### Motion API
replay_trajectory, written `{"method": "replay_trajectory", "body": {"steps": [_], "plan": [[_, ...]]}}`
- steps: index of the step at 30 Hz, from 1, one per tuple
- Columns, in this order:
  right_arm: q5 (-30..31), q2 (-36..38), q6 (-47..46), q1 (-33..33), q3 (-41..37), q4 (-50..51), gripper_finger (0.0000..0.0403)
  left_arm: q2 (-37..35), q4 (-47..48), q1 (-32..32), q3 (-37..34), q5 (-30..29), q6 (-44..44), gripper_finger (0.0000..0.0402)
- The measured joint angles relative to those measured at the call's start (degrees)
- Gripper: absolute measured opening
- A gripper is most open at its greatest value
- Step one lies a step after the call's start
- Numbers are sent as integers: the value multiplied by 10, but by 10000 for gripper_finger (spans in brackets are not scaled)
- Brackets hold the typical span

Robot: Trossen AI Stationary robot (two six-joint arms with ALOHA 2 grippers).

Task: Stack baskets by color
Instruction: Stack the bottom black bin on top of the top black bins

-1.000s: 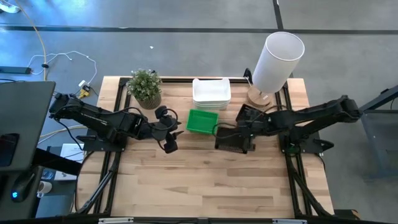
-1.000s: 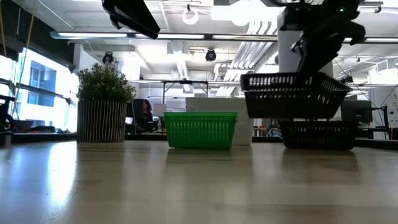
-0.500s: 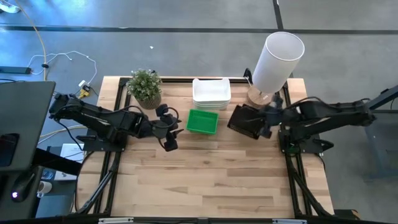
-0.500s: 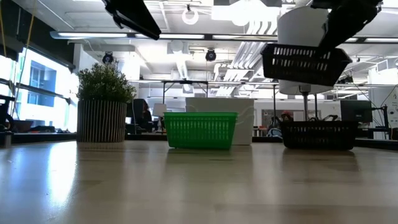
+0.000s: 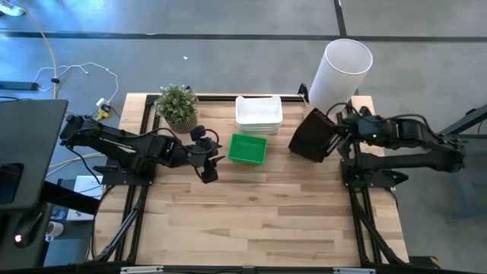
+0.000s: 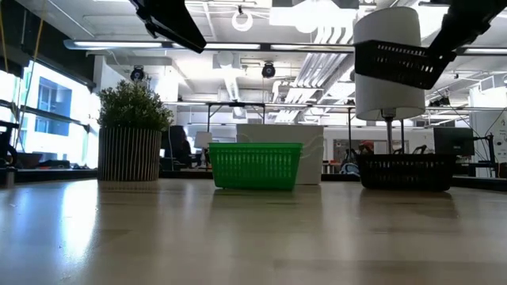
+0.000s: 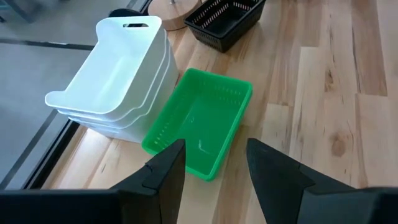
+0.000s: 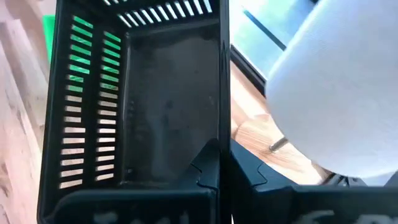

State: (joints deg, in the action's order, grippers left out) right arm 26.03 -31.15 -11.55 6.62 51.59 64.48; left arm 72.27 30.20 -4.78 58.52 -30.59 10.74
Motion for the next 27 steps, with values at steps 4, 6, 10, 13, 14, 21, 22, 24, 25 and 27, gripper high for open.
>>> {"method": "replay_trajectory", "body": {"steps": [4,6,10,13,14,21,22,24,25,27], "plan": [[13,10,-4,18,0,11,0,0,0,0,0,0,1,156],[27,10,-7,25,-6,17,0,0,0,0,0,0,1,156],[-3,15,20,34,-34,-22,0,0,0,0,0,0,1,156],[-18,16,26,42,-40,-26,0,0,0,0,0,0,1,156],[-19,16,26,46,-42,-29,0,0,0,0,0,0,2,156],[-67,8,40,78,-50,-43,0,0,0,0,0,2,2,156],[-74,5,41,84,-50,-43,0,0,0,0,0,3,2,156],[-89,-3,44,94,-50,-44,0,0,0,0,0,5,2,156],[-97,-8,46,98,-50,-45,0,0,0,-1,0,5,2,156],[-109,-20,52,108,-50,-47,0,0,0,-1,0,6,2,156]]}}
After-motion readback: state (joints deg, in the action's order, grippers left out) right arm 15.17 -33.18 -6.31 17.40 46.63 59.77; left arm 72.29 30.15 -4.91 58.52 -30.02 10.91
